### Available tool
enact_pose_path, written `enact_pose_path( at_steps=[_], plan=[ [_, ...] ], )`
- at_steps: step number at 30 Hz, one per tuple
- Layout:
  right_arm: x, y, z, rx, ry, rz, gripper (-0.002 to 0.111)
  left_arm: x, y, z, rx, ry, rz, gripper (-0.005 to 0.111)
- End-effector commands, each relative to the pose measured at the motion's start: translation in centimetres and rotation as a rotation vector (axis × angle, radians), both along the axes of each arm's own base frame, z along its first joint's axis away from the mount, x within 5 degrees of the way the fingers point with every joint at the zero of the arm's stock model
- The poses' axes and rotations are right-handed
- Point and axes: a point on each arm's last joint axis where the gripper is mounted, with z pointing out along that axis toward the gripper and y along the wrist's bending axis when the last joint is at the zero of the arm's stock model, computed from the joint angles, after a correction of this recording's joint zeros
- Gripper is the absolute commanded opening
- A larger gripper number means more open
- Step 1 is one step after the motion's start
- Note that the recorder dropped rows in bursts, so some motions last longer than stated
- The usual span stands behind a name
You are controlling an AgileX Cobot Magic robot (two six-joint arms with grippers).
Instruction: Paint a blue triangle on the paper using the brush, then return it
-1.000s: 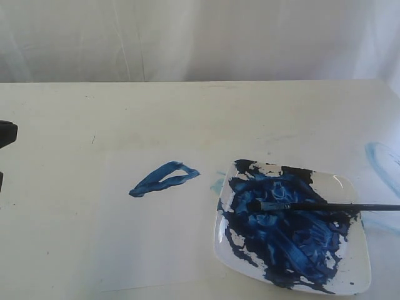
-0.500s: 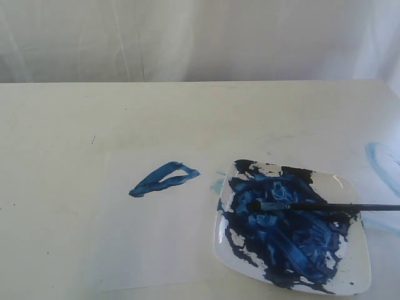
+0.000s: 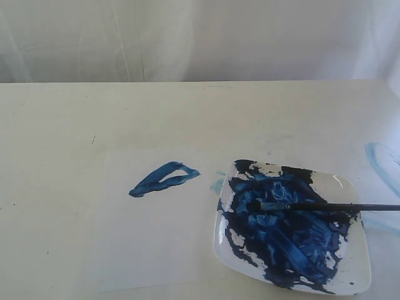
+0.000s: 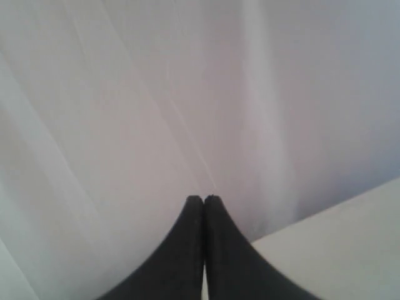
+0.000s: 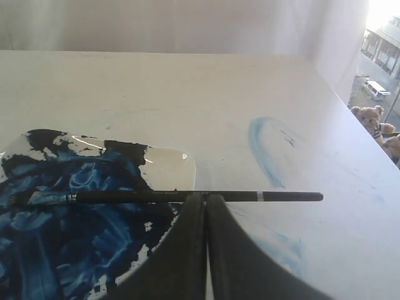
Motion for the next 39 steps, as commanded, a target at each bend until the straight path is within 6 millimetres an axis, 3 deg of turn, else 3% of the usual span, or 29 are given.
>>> enact_pose_path(
  at_steps=[1,8,12,14,19,25,31,39],
  plan=[
    [0.0,0.0,0.0,-0.001,-0.014,0.003,0.000,-1.6,-0.2,0.0,-0.043,-0.072,-0.009,0.000],
    [0.0,0.0,0.0,-0.001,-0.014,0.003,0.000,-2.3,-0.4,0.9,-0.308,-0.122,-0.135,0.000],
    [0.0,0.0,0.0,-0.001,-0.014,0.003,0.000,-2.0,-0.4,0.9,-0.325,-0.111,-0.136,0.000],
    [0.0,0.0,0.0,-0.001,-0.014,0.003,0.000,-1.5,0.0,0.3,-0.299,-0.049,-0.067,0.000],
    [0.0,0.0,0.0,-0.001,-0.014,0.003,0.000,-0.6,2.6,-1.8,-0.471,0.176,0.220,0.000],
    [0.0,0.0,0.0,-0.001,-0.014,0.003,0.000,-0.2,3.5,-4.3,-0.376,0.347,0.378,0.000],
    [0.0,0.0,0.0,-0.001,-0.014,0.003,0.000,2.3,3.5,-9.1,-0.346,0.388,0.363,0.000],
    [0.0,0.0,0.0,0.003,-0.013,0.003,0.000,3.5,3.5,-18.8,-0.351,0.664,0.394,0.000]
  ],
)
